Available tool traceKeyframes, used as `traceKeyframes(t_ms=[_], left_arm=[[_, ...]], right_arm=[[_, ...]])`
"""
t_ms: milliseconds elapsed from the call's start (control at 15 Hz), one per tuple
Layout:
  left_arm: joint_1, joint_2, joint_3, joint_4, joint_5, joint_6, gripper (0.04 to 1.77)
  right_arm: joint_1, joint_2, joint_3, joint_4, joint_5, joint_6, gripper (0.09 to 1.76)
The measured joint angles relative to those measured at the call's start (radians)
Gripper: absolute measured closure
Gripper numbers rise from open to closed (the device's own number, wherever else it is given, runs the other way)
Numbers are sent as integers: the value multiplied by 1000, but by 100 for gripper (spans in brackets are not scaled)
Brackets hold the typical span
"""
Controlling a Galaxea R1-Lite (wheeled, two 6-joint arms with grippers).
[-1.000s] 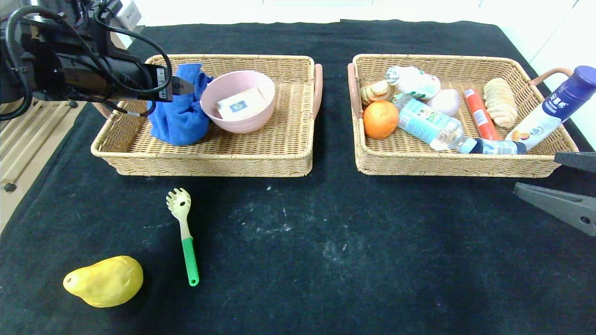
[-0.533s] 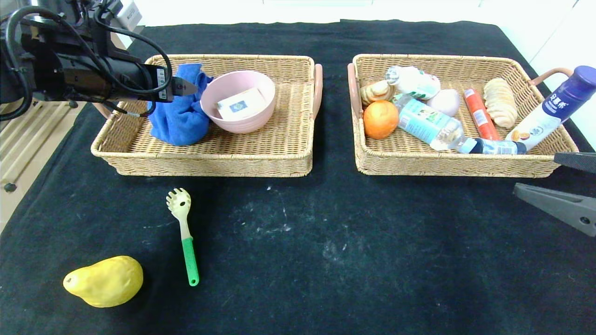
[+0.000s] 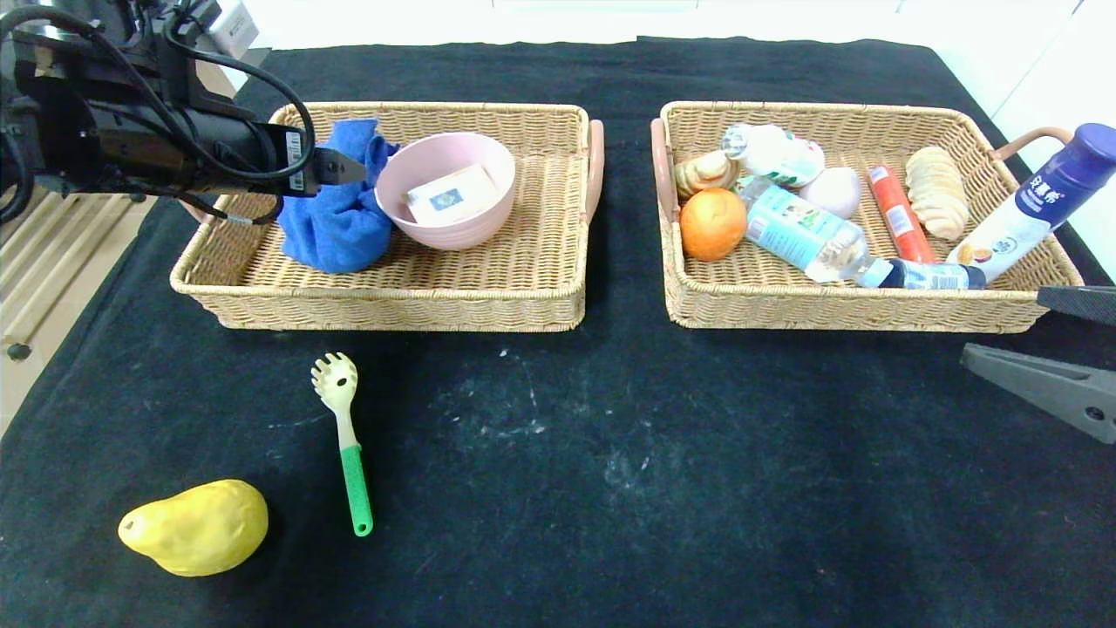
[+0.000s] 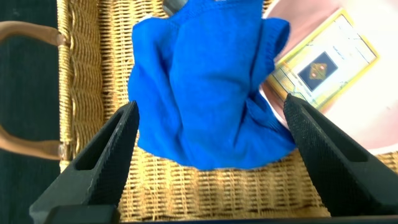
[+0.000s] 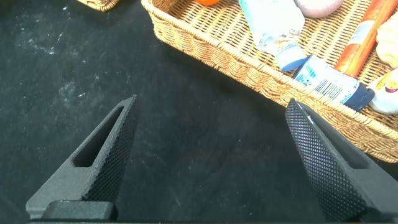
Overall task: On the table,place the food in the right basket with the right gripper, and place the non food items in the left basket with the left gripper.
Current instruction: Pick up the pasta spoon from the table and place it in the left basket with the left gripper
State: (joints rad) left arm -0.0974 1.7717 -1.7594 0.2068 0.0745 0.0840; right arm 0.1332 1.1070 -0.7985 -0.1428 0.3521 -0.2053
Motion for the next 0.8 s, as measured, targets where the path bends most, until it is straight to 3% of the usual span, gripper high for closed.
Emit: traceKeyframes(t_ms=[800], left_arm=[[-85,-151,164,37,18,-5,11]], right_arm=[[0,-1,-1,0,0,1,14]])
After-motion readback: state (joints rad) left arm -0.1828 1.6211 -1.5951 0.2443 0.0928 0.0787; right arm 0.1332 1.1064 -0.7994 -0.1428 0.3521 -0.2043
